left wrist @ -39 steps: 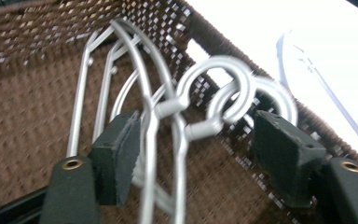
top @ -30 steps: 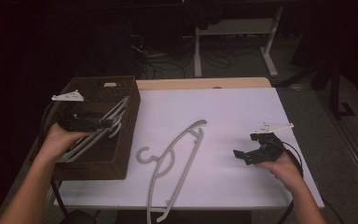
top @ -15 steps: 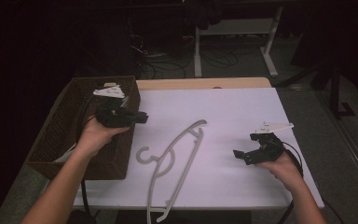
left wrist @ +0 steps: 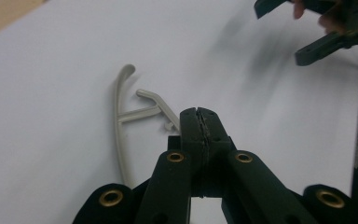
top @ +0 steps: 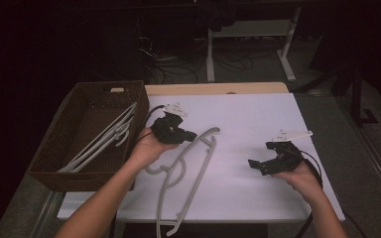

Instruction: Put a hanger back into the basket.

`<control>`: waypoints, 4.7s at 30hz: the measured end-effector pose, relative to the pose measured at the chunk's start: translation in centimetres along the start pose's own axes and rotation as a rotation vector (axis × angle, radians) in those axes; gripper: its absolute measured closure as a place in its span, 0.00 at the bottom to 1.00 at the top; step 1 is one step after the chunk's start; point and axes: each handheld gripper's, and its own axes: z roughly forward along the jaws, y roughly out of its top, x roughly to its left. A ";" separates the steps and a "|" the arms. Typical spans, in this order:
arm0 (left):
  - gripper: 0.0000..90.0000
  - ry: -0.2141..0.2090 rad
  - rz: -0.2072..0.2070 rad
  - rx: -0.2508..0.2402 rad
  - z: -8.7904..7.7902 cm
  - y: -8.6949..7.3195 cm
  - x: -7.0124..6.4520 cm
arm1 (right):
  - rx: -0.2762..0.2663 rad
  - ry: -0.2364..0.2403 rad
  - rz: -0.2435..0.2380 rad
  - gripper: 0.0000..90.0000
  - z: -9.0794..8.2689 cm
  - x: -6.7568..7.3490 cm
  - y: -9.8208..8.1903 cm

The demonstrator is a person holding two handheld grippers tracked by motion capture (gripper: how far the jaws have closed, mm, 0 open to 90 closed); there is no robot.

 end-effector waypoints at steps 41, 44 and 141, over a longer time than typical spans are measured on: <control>1.00 0.125 -0.081 0.111 11.4 -0.4 3.9 | -0.010 0.012 -0.005 0.00 -0.1 0.2 0.1; 1.00 0.132 -0.078 0.102 11.9 0.0 4.1 | -0.011 0.013 -0.005 0.00 -0.1 0.2 0.2; 0.94 -0.080 -0.024 0.068 6.4 -6.6 -6.6 | 0.015 -0.009 0.018 0.00 0.2 0.4 -0.1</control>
